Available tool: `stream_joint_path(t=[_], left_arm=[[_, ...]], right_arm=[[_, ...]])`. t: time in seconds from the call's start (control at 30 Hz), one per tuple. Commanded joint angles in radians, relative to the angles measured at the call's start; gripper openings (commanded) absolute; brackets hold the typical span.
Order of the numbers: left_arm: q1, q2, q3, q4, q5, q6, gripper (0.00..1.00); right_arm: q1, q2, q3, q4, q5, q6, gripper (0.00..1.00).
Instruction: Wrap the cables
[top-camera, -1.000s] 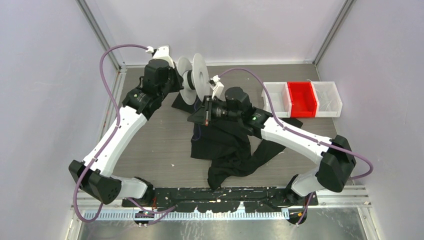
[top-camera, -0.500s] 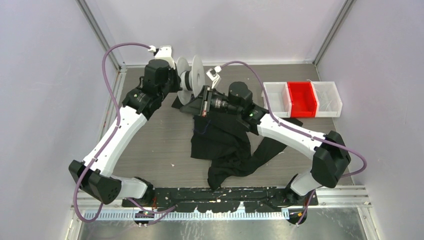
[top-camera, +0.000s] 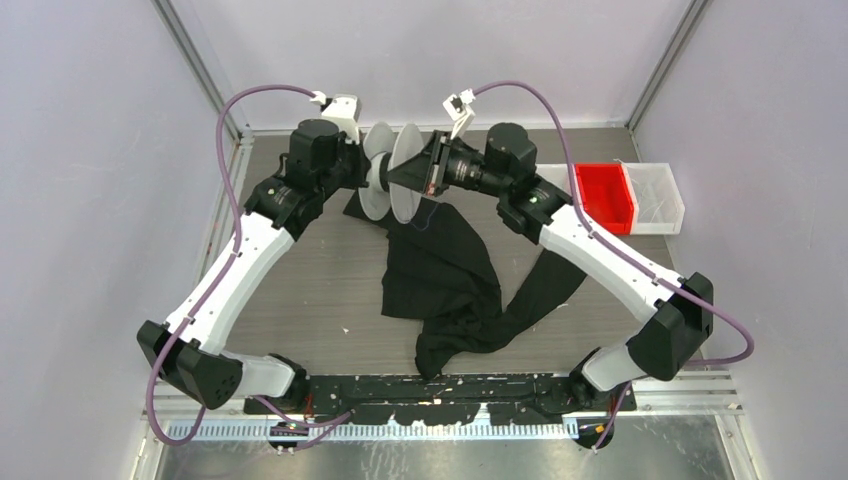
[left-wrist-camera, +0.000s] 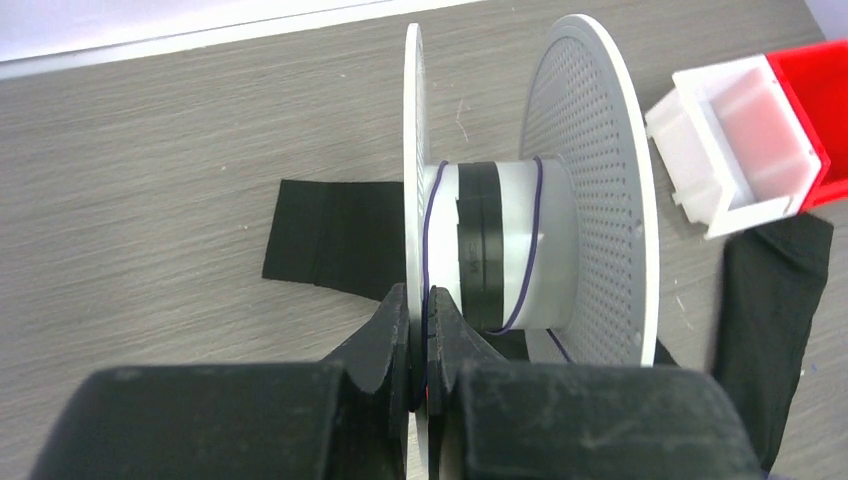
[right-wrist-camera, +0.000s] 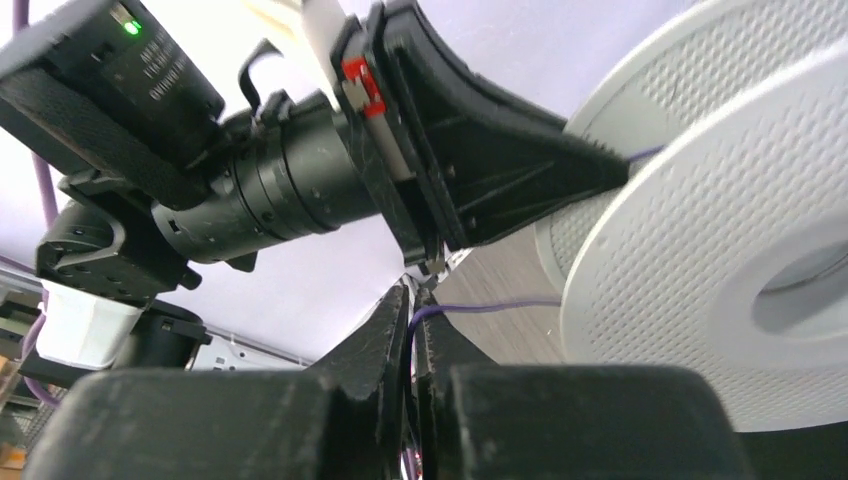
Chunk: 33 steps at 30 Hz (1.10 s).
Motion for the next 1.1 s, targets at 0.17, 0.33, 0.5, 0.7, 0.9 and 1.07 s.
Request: stream_joint_path(t=[0.17,0.33,0.5,0.7,0.9,1.07], left_arm=[[0.008,-0.017,0.060,-0.128,0.190,0.207,0.00],[0.008,-0.015,0.093,-0.194,0.246,0.240,0.00],[0.009,-0.027,0.117,-0.211,0.277,0.240,0.00],[0.018,-0.037,0.183,-0.243,0.379,0.225,0.00],[0.040,-0.019,0.242,-0.265,0.430,0.187,0.00],[0.062,0.021,0.297,-0.320,0.422,0.126,0.00]], right_arm=[[-0.157,0.021,0.159,0.028,-0.137,-0.054,0.17],[-0.203,0.047,0.196,-0.061,-0.131,-0.119,0.23],[-0.231,0.054,0.167,-0.163,-0.076,-0.195,0.24],[-0.268,0.098,0.075,-0.201,-0.009,-0.219,0.27],[-0.296,0.127,-0.010,-0.242,0.063,-0.277,0.39],[-0.300,-0.019,-0.101,-0.214,0.106,-0.305,0.46]])
